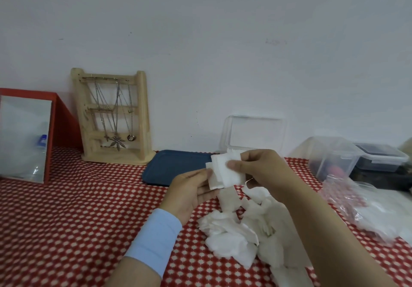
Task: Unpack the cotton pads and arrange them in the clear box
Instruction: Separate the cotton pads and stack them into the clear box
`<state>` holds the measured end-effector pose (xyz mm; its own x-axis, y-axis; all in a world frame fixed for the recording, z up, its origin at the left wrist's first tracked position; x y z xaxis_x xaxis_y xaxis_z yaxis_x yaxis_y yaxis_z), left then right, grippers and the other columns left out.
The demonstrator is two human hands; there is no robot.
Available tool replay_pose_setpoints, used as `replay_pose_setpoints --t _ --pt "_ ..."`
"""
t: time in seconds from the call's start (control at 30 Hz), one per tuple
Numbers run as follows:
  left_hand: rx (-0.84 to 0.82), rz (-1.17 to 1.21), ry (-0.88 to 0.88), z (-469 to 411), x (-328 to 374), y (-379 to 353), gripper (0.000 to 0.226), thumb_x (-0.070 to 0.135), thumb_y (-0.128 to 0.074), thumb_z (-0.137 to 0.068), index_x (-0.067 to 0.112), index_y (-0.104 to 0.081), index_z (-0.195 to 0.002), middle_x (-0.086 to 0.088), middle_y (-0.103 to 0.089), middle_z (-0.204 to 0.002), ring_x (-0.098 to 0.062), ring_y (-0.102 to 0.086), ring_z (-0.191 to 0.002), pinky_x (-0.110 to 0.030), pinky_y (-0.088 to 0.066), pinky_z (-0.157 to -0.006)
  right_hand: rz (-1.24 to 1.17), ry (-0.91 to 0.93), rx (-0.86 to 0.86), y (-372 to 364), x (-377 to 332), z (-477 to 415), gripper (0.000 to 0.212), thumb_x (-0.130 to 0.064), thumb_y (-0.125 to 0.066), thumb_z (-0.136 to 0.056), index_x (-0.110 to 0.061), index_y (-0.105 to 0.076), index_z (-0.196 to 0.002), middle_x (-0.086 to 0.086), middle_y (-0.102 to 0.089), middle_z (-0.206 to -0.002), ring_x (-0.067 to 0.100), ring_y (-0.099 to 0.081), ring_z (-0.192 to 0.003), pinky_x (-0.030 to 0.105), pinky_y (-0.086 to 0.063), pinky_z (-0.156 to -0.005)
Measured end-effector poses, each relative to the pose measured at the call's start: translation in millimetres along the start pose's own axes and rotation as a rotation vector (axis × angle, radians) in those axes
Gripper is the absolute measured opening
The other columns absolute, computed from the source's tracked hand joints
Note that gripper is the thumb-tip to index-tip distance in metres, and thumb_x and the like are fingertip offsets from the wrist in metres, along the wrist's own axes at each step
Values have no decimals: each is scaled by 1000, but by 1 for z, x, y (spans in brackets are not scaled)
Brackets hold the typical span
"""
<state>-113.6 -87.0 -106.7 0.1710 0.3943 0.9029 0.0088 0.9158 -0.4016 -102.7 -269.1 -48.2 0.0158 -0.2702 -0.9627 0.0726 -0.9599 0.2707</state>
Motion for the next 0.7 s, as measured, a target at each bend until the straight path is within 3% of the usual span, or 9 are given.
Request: replay_pose_setpoints --t 0.13,0.33,0.47,0.57,0.63,0.7 --pt "-95 4 6 4 2 -9 24 17 -61 -100 2 -73 -115 -18 -76 -110 -29 -75 -103 -39 -62 -86 82 -16 37 -9 3 0 20 -17 -87 -78 -1 -77 -84 5 -72 -70 6 -58 -48 21 -46 -48" --pt "-93 24 27 5 3 -11 34 30 -58 -101 3 -70 -117 -18 -77 -108 -29 -75 -102 -41 -60 -88 183 23 103 -11 2 0 13 -21 -87 -77 -13 -78 -78 0 -74 -71 4 -58 -48 20 -46 -50" --pt "-30 65 11 4 4 -7 26 17 -62 -99 0 -68 -117 -18 -77 -105 -28 -77 -97 -35 -65 -75 167 27 91 -17 1 2 21 -28 -88 -76 -14 -77 -86 0 -76 -81 11 -70 -66 23 -53 -55" --pt "-9 134 34 5 5 -5 21 16 -61 -100 2 -67 -115 -18 -78 -105 -26 -78 -93 -31 -64 -68 117 -6 68 -19 2 3 25 -23 -89 -75 -7 -75 -88 7 -77 -75 17 -71 -59 38 -59 -61" --pt "-3 167 48 5 4 -5 19 15 -60 -100 3 -67 -113 -17 -78 -104 -24 -78 -90 -31 -64 -68 112 -10 111 -19 3 2 24 -21 -90 -74 -6 -73 -82 9 -76 -70 22 -73 -59 43 -60 -64" --pt "3 185 60 6 3 -5 19 16 -59 -101 3 -67 -112 -17 -78 -103 -23 -78 -89 -30 -64 -67 138 2 159 -19 4 2 24 -22 -91 -72 -10 -71 -73 7 -75 -68 23 -75 -62 40 -60 -65"
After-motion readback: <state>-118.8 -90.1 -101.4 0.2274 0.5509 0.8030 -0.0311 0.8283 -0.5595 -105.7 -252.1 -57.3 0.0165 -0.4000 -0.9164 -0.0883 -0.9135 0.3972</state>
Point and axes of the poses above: each hand's wrist, its own z-axis away from the middle knuckle, its own y-axis out of the back of the hand, x = y × z, the point moved 3 cm from there along -z, towards the middle knuckle
